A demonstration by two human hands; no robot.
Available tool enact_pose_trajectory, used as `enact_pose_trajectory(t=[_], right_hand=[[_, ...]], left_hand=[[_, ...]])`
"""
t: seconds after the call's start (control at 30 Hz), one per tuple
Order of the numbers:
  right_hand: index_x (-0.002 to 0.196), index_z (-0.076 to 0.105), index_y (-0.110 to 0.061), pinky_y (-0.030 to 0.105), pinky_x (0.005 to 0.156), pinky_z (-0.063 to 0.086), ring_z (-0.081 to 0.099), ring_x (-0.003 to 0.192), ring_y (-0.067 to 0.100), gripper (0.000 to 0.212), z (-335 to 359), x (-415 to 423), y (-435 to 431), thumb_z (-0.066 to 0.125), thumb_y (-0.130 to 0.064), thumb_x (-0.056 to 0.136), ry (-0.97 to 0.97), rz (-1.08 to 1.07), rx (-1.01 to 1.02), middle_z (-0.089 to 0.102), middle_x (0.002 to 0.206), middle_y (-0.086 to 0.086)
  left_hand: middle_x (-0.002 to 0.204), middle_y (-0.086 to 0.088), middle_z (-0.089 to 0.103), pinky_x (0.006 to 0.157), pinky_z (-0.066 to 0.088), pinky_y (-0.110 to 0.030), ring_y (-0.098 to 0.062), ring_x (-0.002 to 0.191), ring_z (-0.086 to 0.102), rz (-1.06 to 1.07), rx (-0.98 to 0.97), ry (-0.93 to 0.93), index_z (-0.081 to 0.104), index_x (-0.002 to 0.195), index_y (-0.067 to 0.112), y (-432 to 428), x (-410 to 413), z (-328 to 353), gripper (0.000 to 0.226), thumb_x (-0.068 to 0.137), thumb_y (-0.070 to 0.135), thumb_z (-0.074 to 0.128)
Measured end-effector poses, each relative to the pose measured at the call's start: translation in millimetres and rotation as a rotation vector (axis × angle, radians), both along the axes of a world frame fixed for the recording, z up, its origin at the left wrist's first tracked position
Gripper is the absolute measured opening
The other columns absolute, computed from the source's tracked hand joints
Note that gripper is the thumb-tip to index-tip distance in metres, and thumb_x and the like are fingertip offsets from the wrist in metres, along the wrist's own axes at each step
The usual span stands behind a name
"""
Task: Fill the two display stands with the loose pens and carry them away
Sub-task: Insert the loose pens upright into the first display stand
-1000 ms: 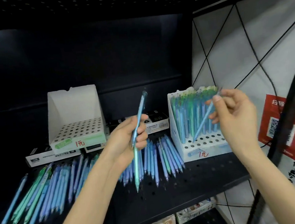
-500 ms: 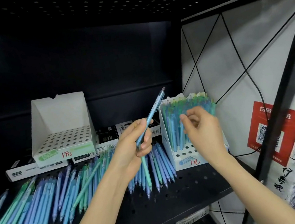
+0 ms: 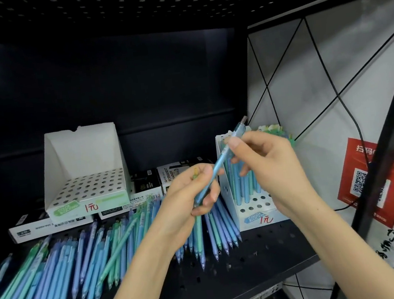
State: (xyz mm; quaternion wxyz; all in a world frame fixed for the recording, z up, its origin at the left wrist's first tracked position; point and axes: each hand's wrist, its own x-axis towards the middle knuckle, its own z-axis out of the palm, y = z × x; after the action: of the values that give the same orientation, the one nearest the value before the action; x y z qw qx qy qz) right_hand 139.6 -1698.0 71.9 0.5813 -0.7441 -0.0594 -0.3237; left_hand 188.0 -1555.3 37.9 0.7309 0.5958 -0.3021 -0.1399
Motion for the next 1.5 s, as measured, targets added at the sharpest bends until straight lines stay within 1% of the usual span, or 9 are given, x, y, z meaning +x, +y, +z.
enact_pose_trajectory(t=[0.1,0.2,0.3,0.47,0.63,0.9,1.03,1.2,1.5], right_hand=[[0.082,0.068,-0.012,0.018,0.051,0.048,0.059,0.059,0.007,0.015,7.2,-6.0,-12.7,0.057,-0.019,0.090,-0.076,0.022,0.173,0.064,0.064,-0.004],[0.084,0.065,-0.012,0.017,0.050,0.049,0.058,0.057,0.011,0.016,7.2,-10.0,-41.3,0.053,-0.018,0.093,-0.188,-0.151,0.253,0.063,0.067,0.002],[0.088,0.062,-0.008,0.017,0.050,0.048,0.058,0.056,0.006,0.017,-5.8,-3.5,-58.2,0.051,-0.019,0.094,-0.123,-0.354,0.056,0.062,0.070,0.002],[0.090,0.060,-0.018,0.038,0.068,0.054,0.064,0.070,0.018,0.011,-29.3,8.5,-54.4,0.053,-0.027,0.092,0.006,-0.480,-0.253,0.062,0.072,-0.005],[0.094,0.064,-0.011,0.009,0.055,0.036,0.049,0.059,-0.002,0.017,-38.5,14.1,-47.1,0.055,-0.025,0.093,0.039,-0.511,-0.429,0.051,0.063,-0.016],[0.087,0.064,-0.011,0.020,0.051,0.036,0.048,0.053,0.003,0.020,-47.8,21.7,-42.4,0.055,-0.027,0.092,0.217,-0.493,-0.575,0.052,0.060,-0.016],[0.110,0.064,-0.018,0.026,0.061,0.043,0.054,0.063,0.008,0.030,-41.7,9.1,-33.4,0.057,-0.038,0.089,0.079,-0.640,-0.543,0.061,0.074,-0.012],[0.077,0.067,-0.030,0.014,0.063,0.046,0.058,0.069,0.001,0.017,-28.8,-9.5,-8.3,0.064,-0.047,0.077,0.058,-0.266,-0.257,0.066,0.069,-0.014],[0.088,0.065,-0.019,0.015,0.055,0.047,0.057,0.062,0.001,0.015,-28.7,-14.4,-12.8,0.051,-0.018,0.093,0.041,-0.165,-0.036,0.065,0.073,-0.005]], left_hand=[[0.060,0.003,0.050,0.040,0.022,-0.015,-0.005,0.048,0.037,0.038,-0.026,0.013,0.060,0.096,0.005,0.4,0.5,-1.0,0.030,0.083,0.030,0.052],[0.067,-0.002,0.050,0.043,0.027,-0.017,-0.009,0.060,0.040,0.139,-0.184,0.120,0.065,0.096,0.005,1.7,6.0,-2.8,0.026,0.087,0.023,0.049],[0.071,-0.005,0.051,0.050,0.032,-0.022,-0.012,0.065,0.043,0.178,-0.304,0.204,0.062,0.106,-0.001,1.6,8.6,-4.0,0.029,0.096,0.012,0.038],[0.077,-0.008,0.051,0.051,0.042,-0.020,-0.014,0.071,0.048,0.206,-0.357,0.266,0.059,0.111,0.000,-0.6,9.6,-4.9,0.027,0.097,0.009,0.038],[0.063,-0.002,0.047,0.041,0.029,-0.018,-0.011,0.056,0.041,0.237,-0.273,0.237,0.058,0.113,0.011,-0.1,6.8,-3.7,0.026,0.098,0.020,0.039],[0.064,-0.004,0.046,0.044,0.029,-0.020,-0.011,0.058,0.038,0.207,-0.306,0.289,0.056,0.116,-0.002,-0.1,7.4,-5.8,0.035,0.100,0.016,0.031],[0.072,-0.003,0.050,0.052,0.038,-0.020,-0.011,0.065,0.043,0.145,-0.236,0.183,0.065,0.109,0.006,-1.0,3.1,-5.1,0.029,0.094,0.009,0.041],[0.080,0.004,0.063,0.074,0.048,-0.020,-0.008,0.070,0.053,0.206,-0.007,-0.191,0.071,0.103,0.029,-9.4,-5.1,-9.7,0.026,0.082,0.018,0.061],[0.102,0.010,0.063,0.089,0.046,-0.017,-0.003,0.095,0.059,0.317,0.134,-0.450,0.060,0.109,0.042,-17.3,-6.9,-17.1,0.043,0.081,0.010,0.068]])
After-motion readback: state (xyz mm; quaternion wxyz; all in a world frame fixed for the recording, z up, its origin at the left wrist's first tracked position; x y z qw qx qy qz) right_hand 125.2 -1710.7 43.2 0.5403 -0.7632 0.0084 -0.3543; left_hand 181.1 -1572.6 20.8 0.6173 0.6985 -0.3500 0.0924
